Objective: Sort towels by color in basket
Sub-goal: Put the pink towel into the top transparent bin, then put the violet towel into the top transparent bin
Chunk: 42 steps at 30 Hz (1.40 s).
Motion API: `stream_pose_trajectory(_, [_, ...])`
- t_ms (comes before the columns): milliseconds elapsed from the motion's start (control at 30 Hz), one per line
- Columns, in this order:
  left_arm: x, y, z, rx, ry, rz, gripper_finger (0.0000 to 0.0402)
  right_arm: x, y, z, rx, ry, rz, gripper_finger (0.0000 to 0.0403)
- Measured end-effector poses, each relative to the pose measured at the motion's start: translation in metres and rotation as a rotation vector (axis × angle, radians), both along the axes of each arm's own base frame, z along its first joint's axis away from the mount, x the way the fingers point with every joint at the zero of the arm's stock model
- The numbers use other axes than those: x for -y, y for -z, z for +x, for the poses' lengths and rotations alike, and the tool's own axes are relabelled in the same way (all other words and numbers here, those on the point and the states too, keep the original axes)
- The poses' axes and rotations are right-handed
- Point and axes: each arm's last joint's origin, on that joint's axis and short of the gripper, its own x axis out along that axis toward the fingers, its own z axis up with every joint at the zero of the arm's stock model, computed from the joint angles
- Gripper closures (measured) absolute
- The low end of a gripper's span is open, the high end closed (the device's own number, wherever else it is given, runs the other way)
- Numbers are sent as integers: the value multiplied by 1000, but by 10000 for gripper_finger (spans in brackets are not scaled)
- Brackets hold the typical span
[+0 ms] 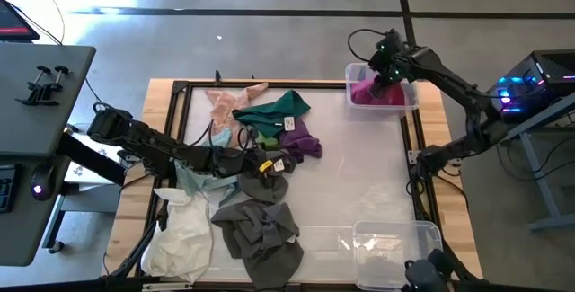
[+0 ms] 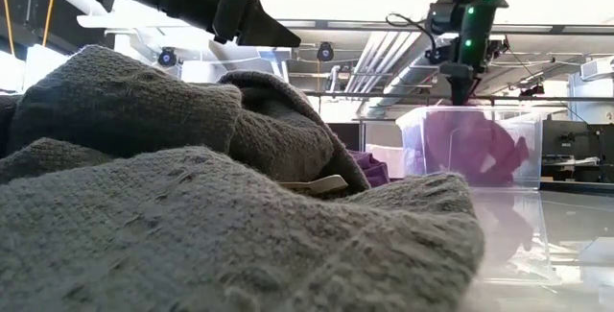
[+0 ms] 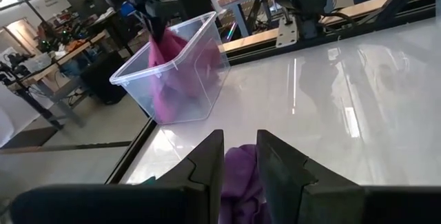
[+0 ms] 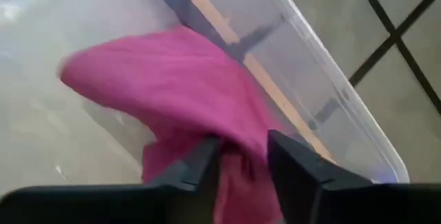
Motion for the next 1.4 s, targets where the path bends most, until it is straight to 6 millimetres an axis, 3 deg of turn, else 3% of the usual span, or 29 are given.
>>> stream_pose_trajectory(133, [0, 0, 0, 9, -5, -21, 328, -5, -7, -5, -23, 15, 24, 236])
stream_pose_trajectory(333, [0, 0, 0, 15, -8, -33, 328, -25, -27, -9, 53, 50, -10, 227])
stream_pose_trajectory(500, [0, -1, 0, 27, -11, -49, 328, -54, -40, 0, 202, -56, -33, 226])
stream_pose_trajectory(667, [1, -1, 0, 27, -9, -49, 328, -93, -40, 18, 362, -213, -84, 227])
stream_pose_trajectory(867, [6, -1, -1, 27, 9, -50, 328, -149, -13, 47, 588, -457, -119, 235])
stream_pose_trajectory(1100, [7, -1, -1, 27, 12, -50, 328, -211, 47, 79, 791, -780, -208, 236])
stream_pose_trajectory(1267, [1, -2, 0, 44, -6, -54, 328, -230, 80, 98, 886, -803, -288, 236])
stream_pose_trajectory(1400, [0, -2, 1, 54, -17, -76, 328, -235, 105, 119, 819, -890, -309, 236])
